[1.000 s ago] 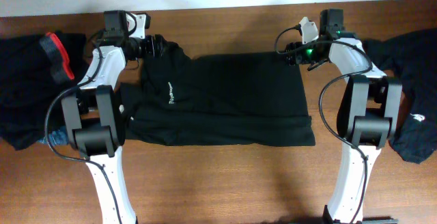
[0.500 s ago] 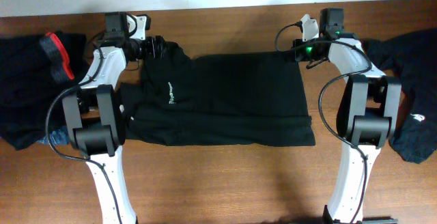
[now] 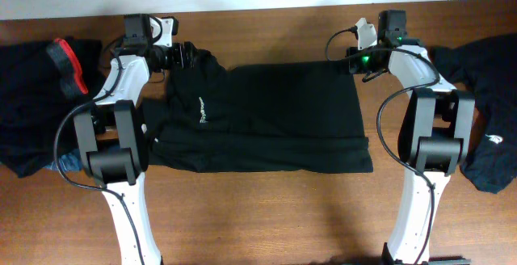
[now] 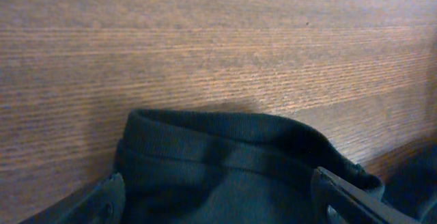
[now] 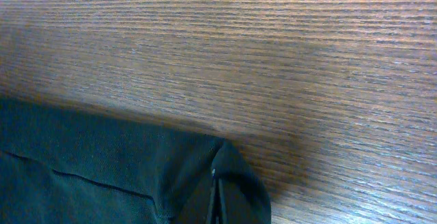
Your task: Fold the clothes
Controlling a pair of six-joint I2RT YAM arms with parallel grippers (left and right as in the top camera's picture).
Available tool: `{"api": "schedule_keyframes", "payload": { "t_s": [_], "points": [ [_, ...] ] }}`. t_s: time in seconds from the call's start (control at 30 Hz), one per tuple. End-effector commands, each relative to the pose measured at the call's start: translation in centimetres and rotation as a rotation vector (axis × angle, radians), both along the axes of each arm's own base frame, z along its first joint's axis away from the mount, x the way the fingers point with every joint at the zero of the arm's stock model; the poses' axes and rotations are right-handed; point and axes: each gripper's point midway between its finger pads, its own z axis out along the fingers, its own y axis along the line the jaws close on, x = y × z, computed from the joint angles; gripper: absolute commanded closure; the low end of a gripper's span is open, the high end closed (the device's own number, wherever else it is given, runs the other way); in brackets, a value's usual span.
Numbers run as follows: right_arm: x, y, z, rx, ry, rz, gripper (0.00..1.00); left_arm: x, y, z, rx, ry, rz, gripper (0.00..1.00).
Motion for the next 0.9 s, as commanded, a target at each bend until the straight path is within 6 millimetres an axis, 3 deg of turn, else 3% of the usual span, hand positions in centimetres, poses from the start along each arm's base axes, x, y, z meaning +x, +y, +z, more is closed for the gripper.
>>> {"api": "schedule_keyframes", "payload": {
  "t_s": [0.0, 0.17, 0.43, 0.63, 0.67, 0.7, 0.77, 0.87],
  "points": [
    [-0.3, 0.5, -1.1, 0.009, 0.024, 0.006, 0.96, 0.5, 0.0, 0.3, 0.005, -0.027, -0.016, 0.13],
    [-0.4, 0.5, -1.1, 0.009, 0.030, 0.006, 0.96, 0.8, 1.6, -0.3, 0.085, -0.019, 0.044, 0.14],
    [-0.4, 0.5, -1.1, 0.009, 0.030, 0.006, 0.96, -0.1, 1.3, -1.2, 0.081, 0.029, 0.041, 0.15],
    [-0.5, 0.5, -1.2, 0.009, 0.031, 0.006, 0.96, -1.5, 0.2, -3.5, 0.063, 0.110, 0.020, 0.35],
    [-0.5, 0.5, -1.2, 0.010, 0.034, 0.006, 0.96, -1.4, 0.1, -3.5, 0.061, 0.108, 0.018, 0.43],
    [-0.6, 0.5, -1.2, 0.010, 0.036, 0.006, 0.96, -1.3, 0.1, -3.4, 0.060, 0.101, 0.018, 0.59],
    [-0.7, 0.5, -1.2, 0.010, 0.040, 0.006, 0.96, -0.8, 0.1, -2.9, 0.060, 0.078, 0.019, 0.75],
    [-0.9, 0.5, -1.3, 0.012, 0.050, 0.005, 0.96, 0.5, 0.2, -1.3, 0.061, 0.025, 0.021, 0.78]
  ]
}}
